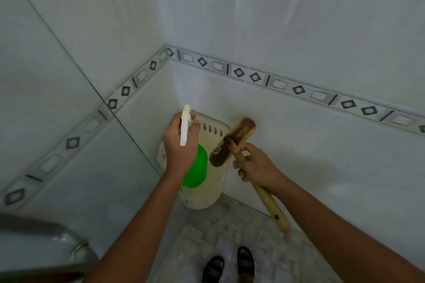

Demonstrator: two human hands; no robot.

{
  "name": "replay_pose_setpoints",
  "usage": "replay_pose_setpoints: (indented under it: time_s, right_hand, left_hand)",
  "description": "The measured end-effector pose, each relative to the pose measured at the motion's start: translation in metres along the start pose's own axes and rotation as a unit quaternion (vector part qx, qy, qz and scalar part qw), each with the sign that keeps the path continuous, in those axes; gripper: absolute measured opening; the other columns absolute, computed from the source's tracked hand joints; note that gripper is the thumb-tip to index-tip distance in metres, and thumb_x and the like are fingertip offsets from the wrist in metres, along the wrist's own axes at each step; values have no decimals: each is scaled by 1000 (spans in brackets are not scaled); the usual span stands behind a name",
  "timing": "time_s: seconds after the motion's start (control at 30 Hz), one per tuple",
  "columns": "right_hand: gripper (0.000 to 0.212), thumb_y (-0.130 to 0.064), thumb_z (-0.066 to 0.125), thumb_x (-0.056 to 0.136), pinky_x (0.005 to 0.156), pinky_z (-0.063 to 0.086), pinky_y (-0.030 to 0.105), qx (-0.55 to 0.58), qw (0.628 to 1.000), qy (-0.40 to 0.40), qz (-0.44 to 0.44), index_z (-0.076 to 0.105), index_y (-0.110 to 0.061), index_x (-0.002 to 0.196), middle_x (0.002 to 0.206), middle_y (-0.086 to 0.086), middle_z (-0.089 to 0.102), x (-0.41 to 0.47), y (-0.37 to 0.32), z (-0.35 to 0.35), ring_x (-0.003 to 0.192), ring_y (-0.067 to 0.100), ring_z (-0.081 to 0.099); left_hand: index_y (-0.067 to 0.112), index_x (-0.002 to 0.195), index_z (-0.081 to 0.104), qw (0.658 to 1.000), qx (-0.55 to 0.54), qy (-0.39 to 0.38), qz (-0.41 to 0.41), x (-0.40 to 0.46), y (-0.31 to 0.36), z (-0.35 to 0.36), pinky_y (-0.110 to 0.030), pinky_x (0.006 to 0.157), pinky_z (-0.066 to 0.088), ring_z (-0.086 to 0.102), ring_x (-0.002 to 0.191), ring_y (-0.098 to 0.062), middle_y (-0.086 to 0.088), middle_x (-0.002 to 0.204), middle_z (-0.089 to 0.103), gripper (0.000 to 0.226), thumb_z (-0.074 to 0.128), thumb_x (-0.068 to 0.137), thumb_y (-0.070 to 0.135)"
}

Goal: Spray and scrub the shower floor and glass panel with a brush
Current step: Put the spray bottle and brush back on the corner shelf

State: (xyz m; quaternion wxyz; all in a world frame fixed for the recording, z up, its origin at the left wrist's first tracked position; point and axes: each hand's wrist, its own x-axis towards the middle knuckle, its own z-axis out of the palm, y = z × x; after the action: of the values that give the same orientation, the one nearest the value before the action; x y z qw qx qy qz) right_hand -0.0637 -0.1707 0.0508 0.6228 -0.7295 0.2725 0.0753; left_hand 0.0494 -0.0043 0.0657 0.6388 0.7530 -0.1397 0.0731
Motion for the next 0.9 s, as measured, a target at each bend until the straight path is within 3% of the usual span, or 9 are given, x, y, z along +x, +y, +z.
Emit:
replay_pose_setpoints:
  time_s: [0.1,0.17,0.23,0.4,0.53,0.67,0.8,0.9]
  right_hand:
    - [16,-4,41,94,53,45,29,99,992,-62,54,56,-8,97,85,28,64,31,-18,-1,56,25,57]
    - [18,-6,42,97,56,45,30,157,978,-112,80,60,-6,99,90,31,64,49,-30,-5,61,28,59]
    - [14,-9,58,96,60,45,31,137,974,-174,47,62,-6,109,94,28,66,68,-39,-7,67,27,60]
    - [49,2,69,86,55,43,26,46,966,-252,-31,55,-15,130,80,12,67,104,-49,4,62,16,56]
    - [42,-22,87,74,56,44,28,-68,966,-212,-129,65,-21,110,67,3,68,114,-51,24,56,12,57]
    - [30,-42,87,67,57,42,29,-135,963,-100,-209,70,-32,89,59,-7,52,123,-49,36,55,8,50]
    - [10,-27,79,79,58,52,30,-163,954,-103,-230,73,-19,83,54,-6,57,128,-59,32,51,8,57]
    - [8,-18,76,80,75,59,29,-176,950,-126,-225,77,-14,87,76,-3,72,135,-64,27,72,7,68]
  left_hand:
    - [5,114,73,999,12,27,-27,3,-15,-4,-14,68,49,62,74,-1,-3,88,71,16,67,100,8]
    - [8,121,73,997,0,47,-53,6,-22,-5,-15,71,51,63,78,-5,-5,94,73,22,67,100,9]
    - [11,127,72,993,-14,82,-85,12,-29,-7,-16,73,51,64,80,-4,-3,97,72,28,68,99,11]
    - [15,126,72,985,-36,129,-113,23,-39,-13,-12,72,52,65,77,8,9,93,72,29,71,98,9]
    - [17,118,73,982,-42,145,-113,26,-44,-12,-24,72,53,61,76,-7,-2,89,69,22,71,98,10]
    - [7,122,75,978,-46,171,-114,29,-51,-13,-19,73,53,64,80,-8,0,90,71,26,72,96,8]
    - [8,121,77,972,-55,190,-127,28,-57,-16,-14,72,51,65,77,4,5,91,73,25,74,96,10]
    - [17,115,77,969,-81,192,-131,28,-59,-14,-12,71,51,64,75,4,8,88,71,22,75,94,9]
